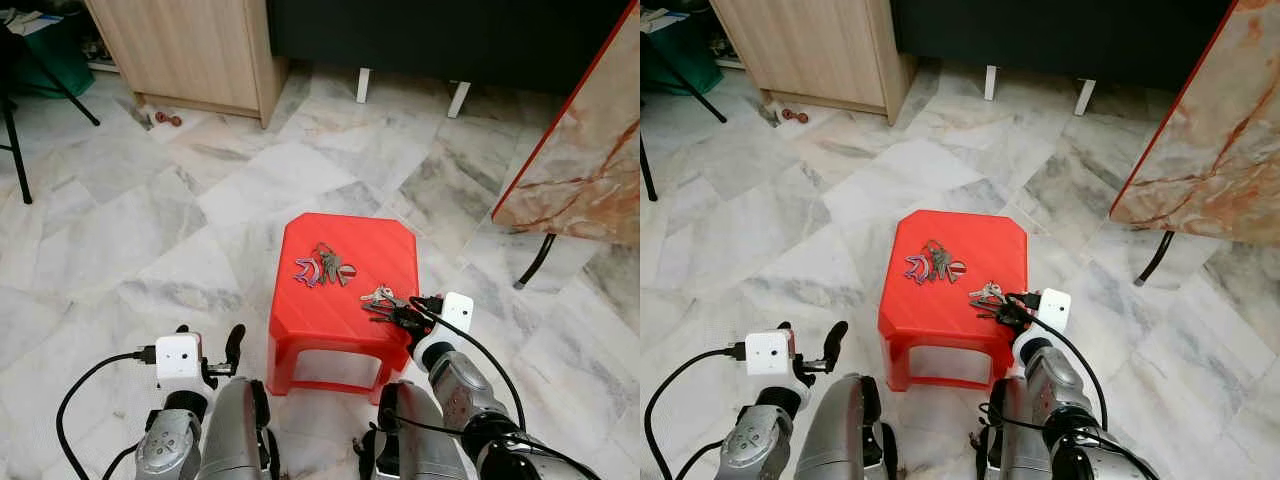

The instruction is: Hang keys on a hook

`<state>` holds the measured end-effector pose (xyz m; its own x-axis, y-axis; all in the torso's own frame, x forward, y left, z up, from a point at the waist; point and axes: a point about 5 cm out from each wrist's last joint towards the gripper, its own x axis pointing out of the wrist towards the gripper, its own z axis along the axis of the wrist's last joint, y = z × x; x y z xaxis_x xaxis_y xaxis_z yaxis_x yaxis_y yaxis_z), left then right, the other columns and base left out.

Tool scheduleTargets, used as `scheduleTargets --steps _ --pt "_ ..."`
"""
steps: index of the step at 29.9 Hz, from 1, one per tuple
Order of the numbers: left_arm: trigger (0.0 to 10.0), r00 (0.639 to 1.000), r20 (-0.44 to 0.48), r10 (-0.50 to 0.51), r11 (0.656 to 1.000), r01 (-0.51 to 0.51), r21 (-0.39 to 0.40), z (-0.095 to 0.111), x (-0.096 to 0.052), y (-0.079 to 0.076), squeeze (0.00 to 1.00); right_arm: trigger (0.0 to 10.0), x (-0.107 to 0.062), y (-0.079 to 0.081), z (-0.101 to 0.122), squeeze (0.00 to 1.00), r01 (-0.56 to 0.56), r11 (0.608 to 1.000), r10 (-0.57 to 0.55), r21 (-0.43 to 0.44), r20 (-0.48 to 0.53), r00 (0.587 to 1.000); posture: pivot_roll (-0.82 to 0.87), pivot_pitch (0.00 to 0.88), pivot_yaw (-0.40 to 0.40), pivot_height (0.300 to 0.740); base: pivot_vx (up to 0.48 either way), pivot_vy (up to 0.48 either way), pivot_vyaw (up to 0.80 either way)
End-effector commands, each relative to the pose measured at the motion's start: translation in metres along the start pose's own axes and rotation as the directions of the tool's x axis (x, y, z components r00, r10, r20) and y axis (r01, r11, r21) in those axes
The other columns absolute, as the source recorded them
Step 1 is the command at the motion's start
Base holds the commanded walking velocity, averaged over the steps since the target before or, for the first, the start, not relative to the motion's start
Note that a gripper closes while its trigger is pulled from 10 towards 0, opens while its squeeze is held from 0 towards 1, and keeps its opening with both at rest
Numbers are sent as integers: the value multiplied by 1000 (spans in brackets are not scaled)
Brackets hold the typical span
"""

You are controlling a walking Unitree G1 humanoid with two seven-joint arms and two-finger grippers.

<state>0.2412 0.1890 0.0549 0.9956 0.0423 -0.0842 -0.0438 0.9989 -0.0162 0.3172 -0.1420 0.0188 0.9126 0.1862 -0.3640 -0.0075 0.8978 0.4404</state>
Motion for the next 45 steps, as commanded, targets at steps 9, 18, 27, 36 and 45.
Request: scheduleTargets --steps 9,18,27,36,45 --pt "10000 999 -39 4 1000 -3 23 -7 -1 1 0 0 -3 -1 1 0 -5 998 8 -57 50 999 103 220 -41 586 0 0 0" --pt "10000 999 -33 1 1000 0 22 -7 5 0 0 10000 -12 -5 7 0 -14 974 50 -224 153 987 95 199 -40 586 0 0 0" --pt "10000 1000 -21 -5 1000 5 21 -5 13 -1 0 10000 -24 -4 12 0 10 957 68 -290 260 963 90 167 -39 586 0 0 0" --pt "10000 1000 -5 -8 1000 8 23 -1 21 -2 0 10000 -28 5 23 0 -4 944 115 -329 319 941 87 131 -39 586 0 0 0" --pt "10000 1000 4 -16 1000 16 22 -1 25 -4 0 10000 -29 8 32 0 3 944 118 -329 348 930 85 106 -38 623 0 0 0"
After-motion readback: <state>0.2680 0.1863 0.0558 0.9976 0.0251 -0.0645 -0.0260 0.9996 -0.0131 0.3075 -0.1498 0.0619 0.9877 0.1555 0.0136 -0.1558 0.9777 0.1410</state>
